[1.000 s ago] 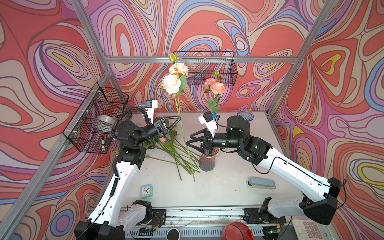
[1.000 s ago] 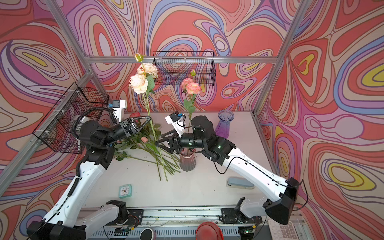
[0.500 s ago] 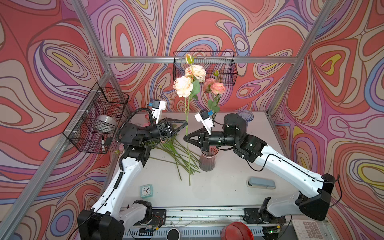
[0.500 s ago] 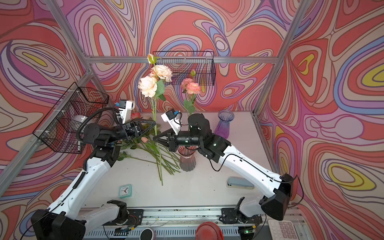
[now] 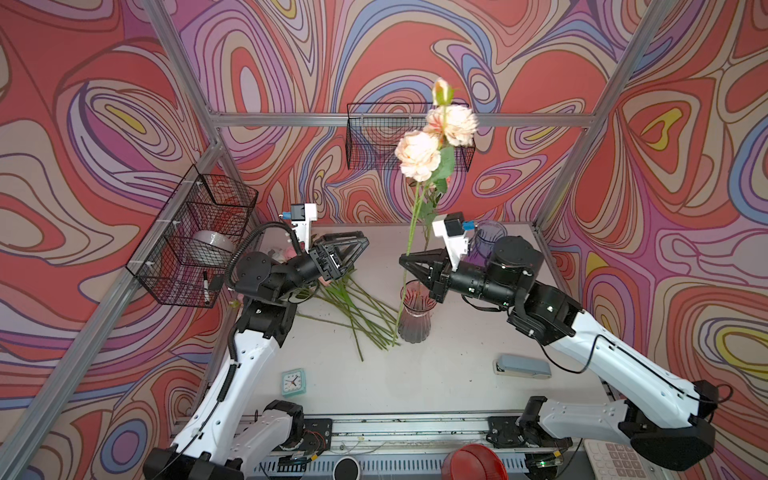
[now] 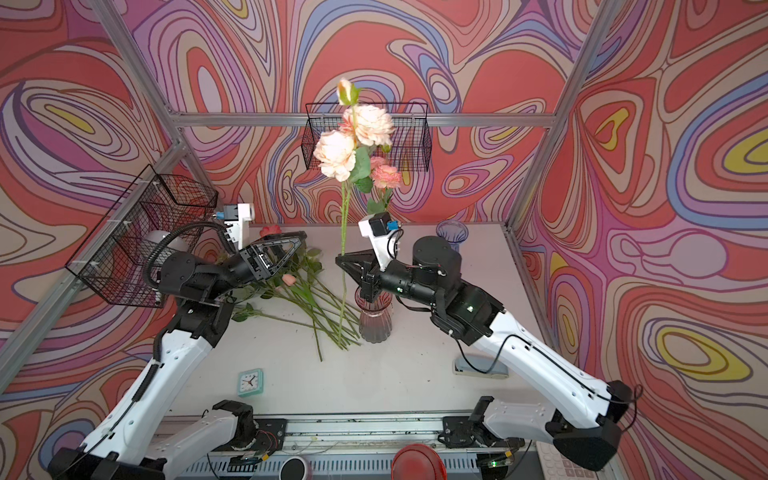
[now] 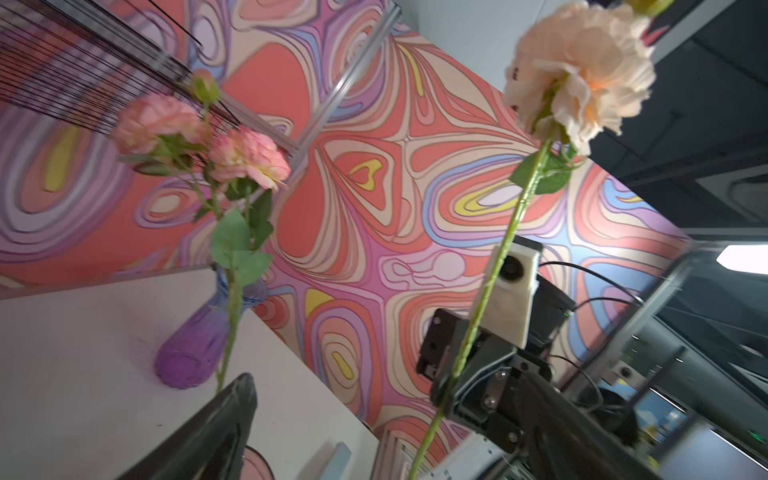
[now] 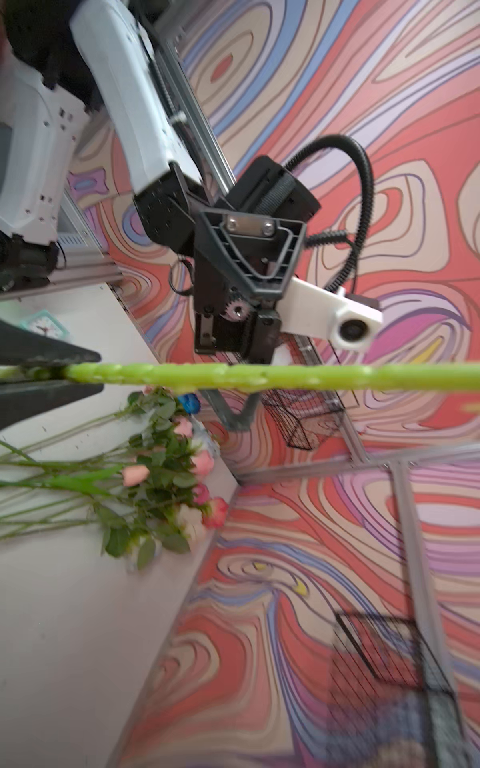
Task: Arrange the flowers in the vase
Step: 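Lift a cream rose from the pile with the left gripper toward the right gripper, then take the cream rose with the right gripper and lower it into the vase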
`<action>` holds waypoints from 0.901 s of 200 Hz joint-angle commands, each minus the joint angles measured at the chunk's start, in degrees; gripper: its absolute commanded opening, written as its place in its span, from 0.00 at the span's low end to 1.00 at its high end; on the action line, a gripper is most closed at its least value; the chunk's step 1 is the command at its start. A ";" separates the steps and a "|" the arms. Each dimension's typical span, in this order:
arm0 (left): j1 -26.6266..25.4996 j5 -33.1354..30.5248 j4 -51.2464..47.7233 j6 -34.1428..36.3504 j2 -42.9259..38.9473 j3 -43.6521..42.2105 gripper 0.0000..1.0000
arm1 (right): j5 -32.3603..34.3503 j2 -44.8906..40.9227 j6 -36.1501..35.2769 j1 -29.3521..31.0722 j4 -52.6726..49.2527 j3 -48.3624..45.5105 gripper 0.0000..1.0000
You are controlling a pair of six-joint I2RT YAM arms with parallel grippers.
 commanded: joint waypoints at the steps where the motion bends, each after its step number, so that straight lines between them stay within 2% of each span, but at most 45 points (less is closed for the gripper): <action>1: -0.15 -11.56 -14.22 11.50 -5.49 -2.76 1.00 | 16.05 -2.25 -7.56 0.12 1.07 -1.19 0.00; 30: -0.15 -13.71 -18.30 12.99 -9.58 -7.34 1.00 | 25.06 -1.99 -13.23 0.18 5.18 -1.01 0.00; 66: -0.11 -13.68 -21.56 12.86 -11.76 -10.91 1.00 | 30.85 1.31 -18.23 0.16 9.80 -1.83 0.00; 92: -0.14 -13.82 -22.99 12.68 -12.56 -12.28 1.00 | 31.39 4.55 -17.75 0.13 10.96 -3.64 0.00; 180: -0.16 -14.75 -27.81 13.45 -13.42 -13.49 1.00 | 27.07 9.39 -7.69 0.18 6.76 -13.07 0.00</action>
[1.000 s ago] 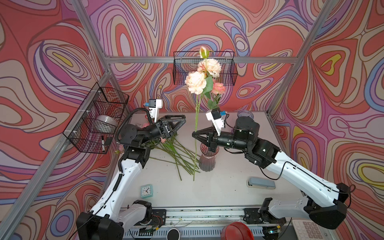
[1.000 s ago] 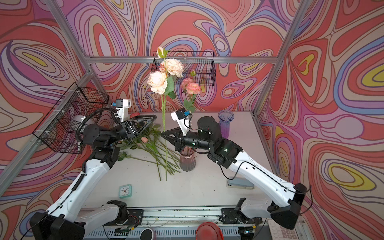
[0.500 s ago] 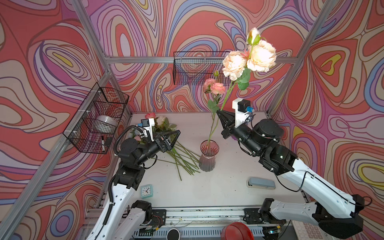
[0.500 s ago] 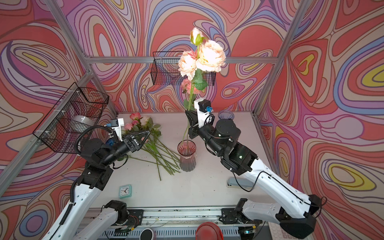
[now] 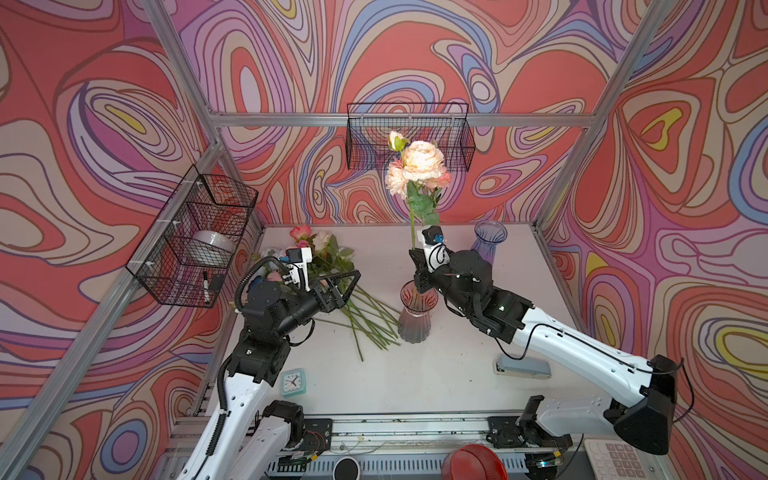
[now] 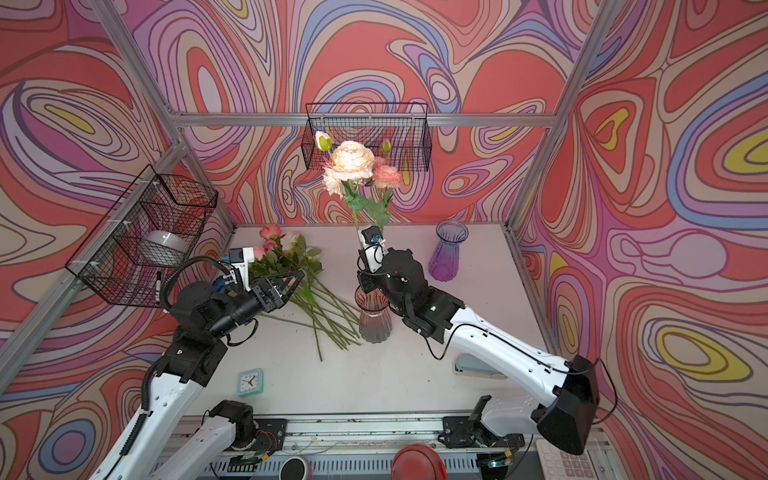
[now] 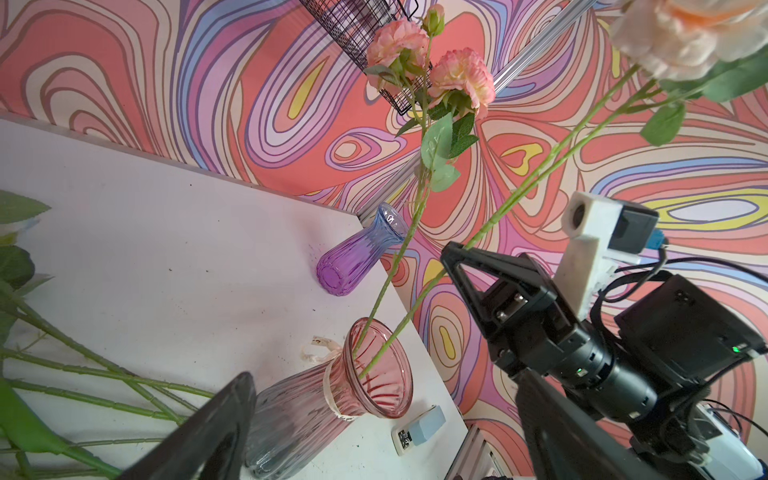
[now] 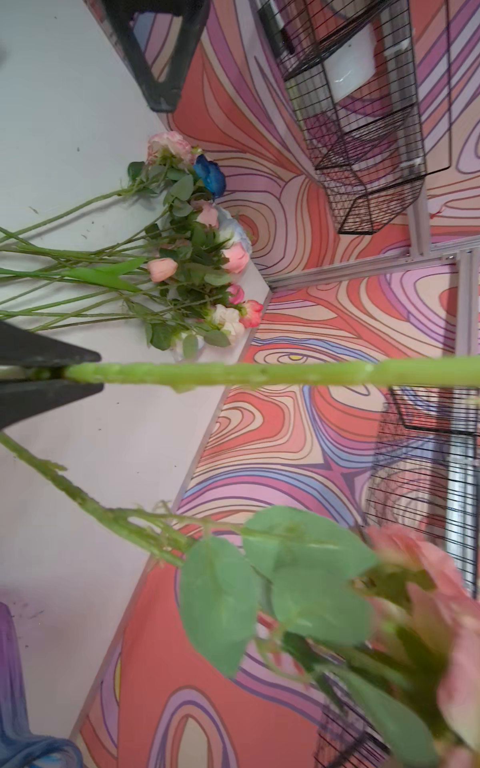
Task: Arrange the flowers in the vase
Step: 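Take the cream rose with the right gripper and lower it into the vase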
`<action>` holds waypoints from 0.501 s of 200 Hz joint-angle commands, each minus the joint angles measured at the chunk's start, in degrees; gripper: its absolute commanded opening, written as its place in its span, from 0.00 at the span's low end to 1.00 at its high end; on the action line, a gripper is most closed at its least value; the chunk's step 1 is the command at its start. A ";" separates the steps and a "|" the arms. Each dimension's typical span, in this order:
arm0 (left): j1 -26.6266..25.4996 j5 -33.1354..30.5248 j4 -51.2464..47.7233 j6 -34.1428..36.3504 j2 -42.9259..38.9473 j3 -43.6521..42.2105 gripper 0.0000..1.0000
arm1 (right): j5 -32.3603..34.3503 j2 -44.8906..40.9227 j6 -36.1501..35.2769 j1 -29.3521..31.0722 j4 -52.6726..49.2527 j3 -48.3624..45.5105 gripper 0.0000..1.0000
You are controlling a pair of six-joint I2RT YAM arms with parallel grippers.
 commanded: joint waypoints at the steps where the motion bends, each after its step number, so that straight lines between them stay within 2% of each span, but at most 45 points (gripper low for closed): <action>1: -0.16 -0.45 -2.39 1.33 -0.56 -0.88 1.00 | -0.88 0.49 3.62 0.14 -1.57 -1.61 0.00; 14: -0.16 -0.65 -2.90 1.42 -0.56 -1.06 1.00 | -1.16 0.61 4.41 0.18 -2.66 -2.38 0.00; 69: -0.14 -3.13 -5.51 1.76 0.14 -1.28 1.00 | -2.02 0.31 8.20 0.11 -7.21 -3.12 0.24; 100: -0.16 -5.81 -8.45 2.45 0.59 -0.23 1.00 | -2.59 -1.47 9.81 0.13 -8.47 -3.19 0.31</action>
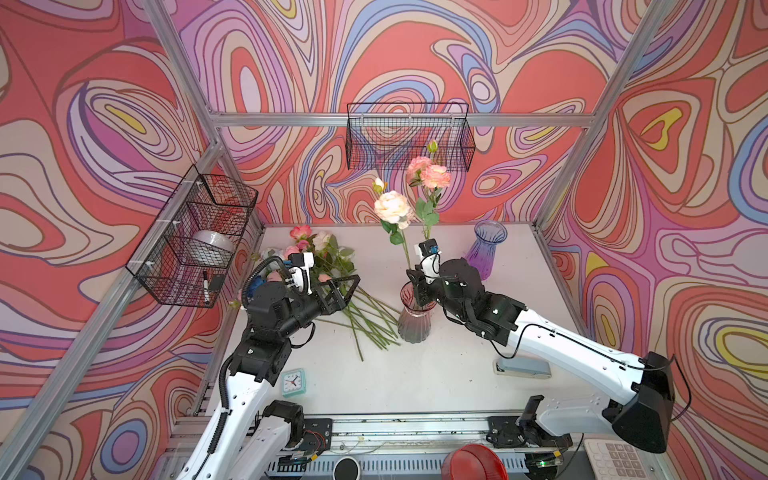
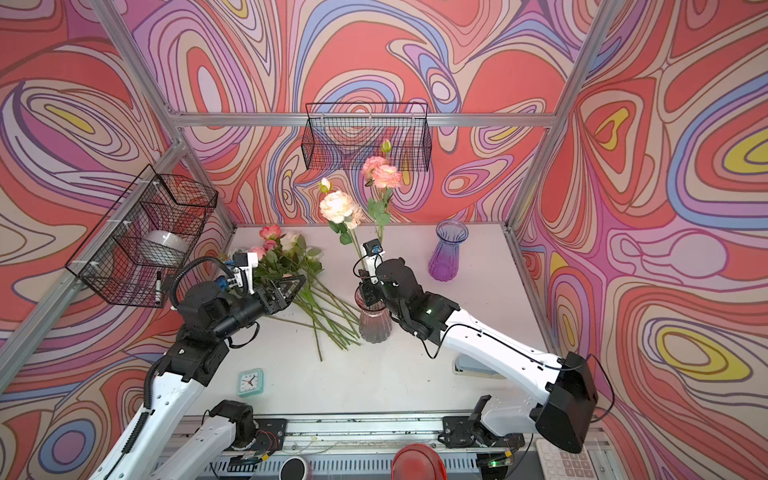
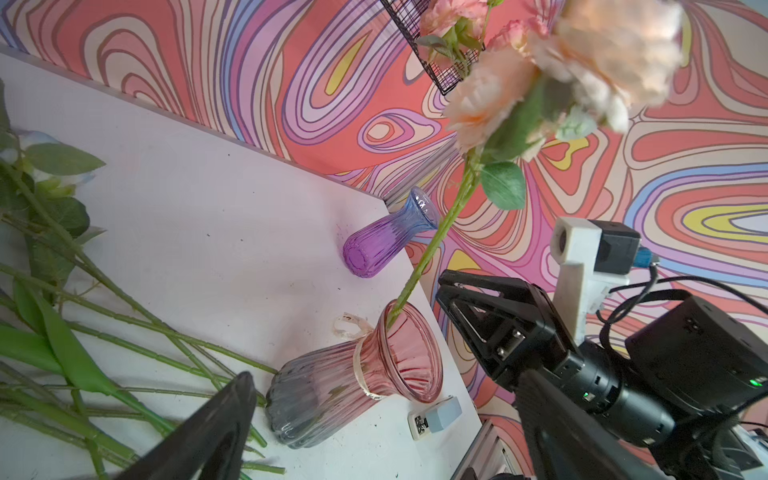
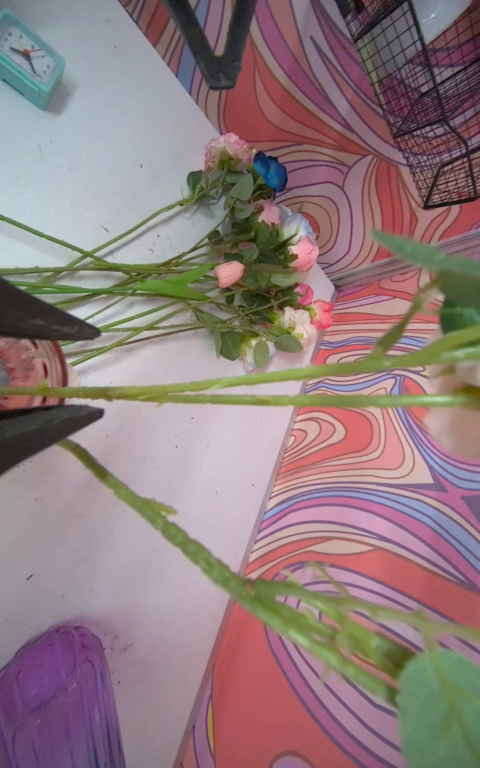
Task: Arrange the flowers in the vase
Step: 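Take the cream rose with the right gripper and lower it into the vase, then hold the roses in the vase with the right gripper while the left grasps stems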
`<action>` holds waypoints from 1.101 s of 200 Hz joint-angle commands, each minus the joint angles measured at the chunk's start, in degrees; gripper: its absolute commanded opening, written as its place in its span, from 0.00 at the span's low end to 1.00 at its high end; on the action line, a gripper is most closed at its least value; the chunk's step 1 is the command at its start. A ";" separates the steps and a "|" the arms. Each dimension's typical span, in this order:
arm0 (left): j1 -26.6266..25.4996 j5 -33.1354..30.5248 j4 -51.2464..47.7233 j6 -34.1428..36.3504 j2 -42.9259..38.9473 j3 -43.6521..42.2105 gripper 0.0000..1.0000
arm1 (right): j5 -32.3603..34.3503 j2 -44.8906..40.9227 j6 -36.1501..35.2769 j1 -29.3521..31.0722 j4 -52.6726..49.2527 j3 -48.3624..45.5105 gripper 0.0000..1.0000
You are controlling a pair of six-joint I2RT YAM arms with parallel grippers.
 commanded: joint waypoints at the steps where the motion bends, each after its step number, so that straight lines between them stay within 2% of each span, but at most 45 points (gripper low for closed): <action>1: -0.16 -2.79 -3.38 1.44 0.35 0.67 1.00 | -1.03 -1.96 2.36 0.16 -1.96 -0.44 0.32; 30: -0.16 -6.06 -7.06 1.98 1.64 1.80 1.00 | -4.46 -5.62 3.78 0.14 -2.40 -0.94 0.39; 42: -0.01 -8.89 -9.45 2.15 2.98 2.28 0.96 | -5.88 -7.40 4.39 0.13 -2.51 -1.21 0.40; 50: 0.26 -9.95 -10.13 2.30 4.39 2.30 0.91 | -6.53 -8.62 4.75 0.17 -2.61 -1.49 0.40; 66: 1.36 -10.52 -9.60 1.12 8.67 2.21 0.77 | -6.86 -10.63 5.62 0.11 -2.60 -2.10 0.39; 82: 1.54 -9.88 -6.19 -0.28 14.52 2.19 0.67 | -6.79 -12.25 6.18 0.13 -2.42 -2.78 0.37; 101: 1.51 -9.05 -0.65 -2.74 22.12 2.45 0.49 | -6.63 -13.44 6.49 0.18 -2.59 -3.32 0.35; 139: 1.38 -9.98 3.97 -4.88 34.84 5.45 0.33 | -5.61 -15.46 6.82 0.10 -3.43 -4.44 0.33; 220: 0.38 -11.25 12.76 -10.68 48.67 7.49 0.27 | -3.61 -17.47 6.59 0.16 -3.22 -6.15 0.32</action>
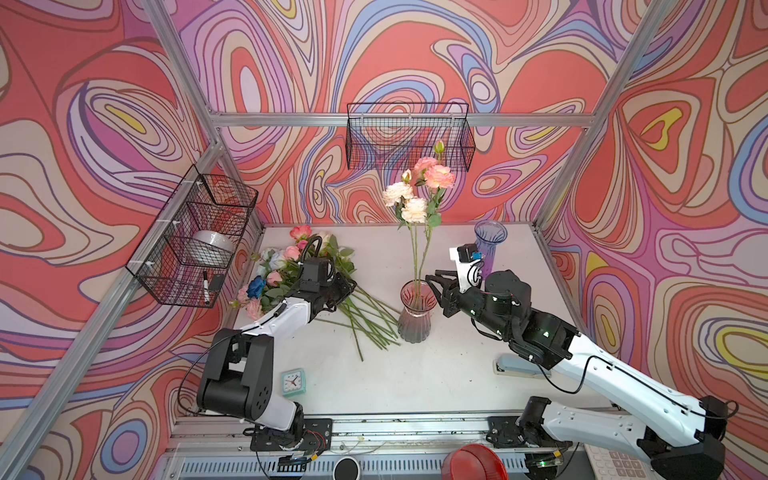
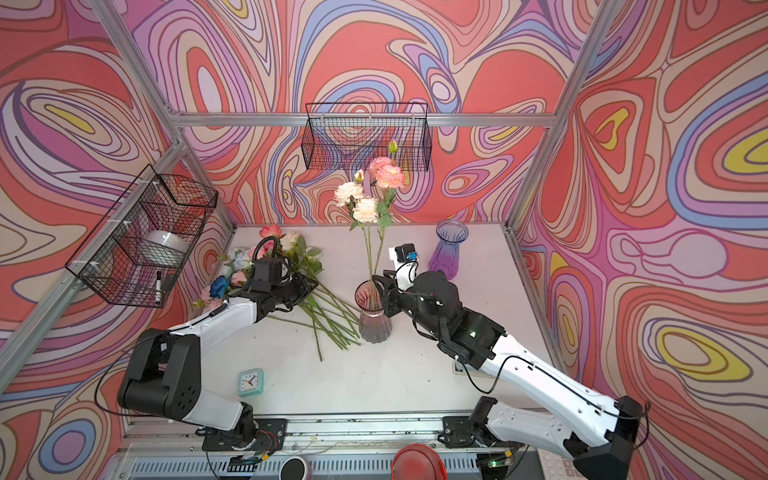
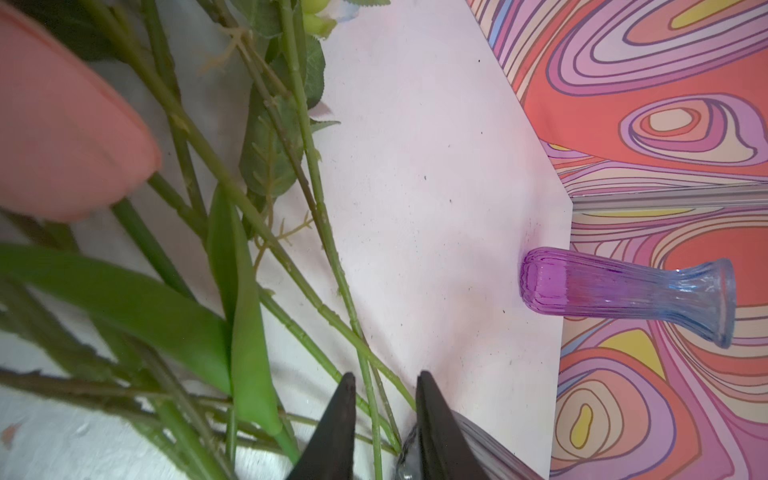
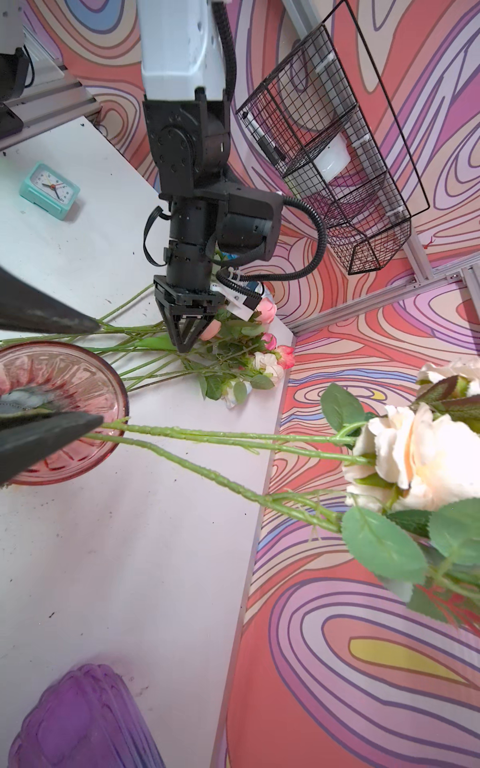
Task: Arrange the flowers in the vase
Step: 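Hold the roses in the vase with the right gripper while the left grasps stems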
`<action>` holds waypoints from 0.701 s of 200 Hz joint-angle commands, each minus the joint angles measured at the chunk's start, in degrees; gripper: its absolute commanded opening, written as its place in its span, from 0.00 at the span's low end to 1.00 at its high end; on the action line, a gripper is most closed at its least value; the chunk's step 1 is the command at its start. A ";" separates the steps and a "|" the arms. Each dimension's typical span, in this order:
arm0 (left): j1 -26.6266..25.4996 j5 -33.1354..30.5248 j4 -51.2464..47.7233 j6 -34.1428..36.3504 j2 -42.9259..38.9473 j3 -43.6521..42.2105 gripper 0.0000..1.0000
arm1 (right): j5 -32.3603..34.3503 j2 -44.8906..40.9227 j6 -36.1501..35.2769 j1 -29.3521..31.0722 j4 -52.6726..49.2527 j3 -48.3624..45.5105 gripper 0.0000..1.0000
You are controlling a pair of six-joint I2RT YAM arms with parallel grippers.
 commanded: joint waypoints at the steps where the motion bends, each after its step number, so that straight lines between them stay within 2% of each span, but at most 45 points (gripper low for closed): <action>1: -0.39 -0.80 4.84 -3.11 3.35 1.56 0.27 | 1.36 -0.84 0.02 0.17 -0.05 -0.75 0.32; 41: -0.49 -0.78 7.04 -4.17 6.95 1.39 0.30 | 2.22 -1.35 -0.34 0.18 -0.49 -0.75 0.32; 82: -0.49 -1.71 7.39 -4.06 8.36 1.22 0.39 | 2.67 -1.55 -0.57 0.11 -0.53 -0.84 0.32; 140: -0.48 -3.28 6.61 -3.19 11.17 1.79 0.37 | 3.02 -1.60 -0.57 0.18 -0.49 -0.90 0.32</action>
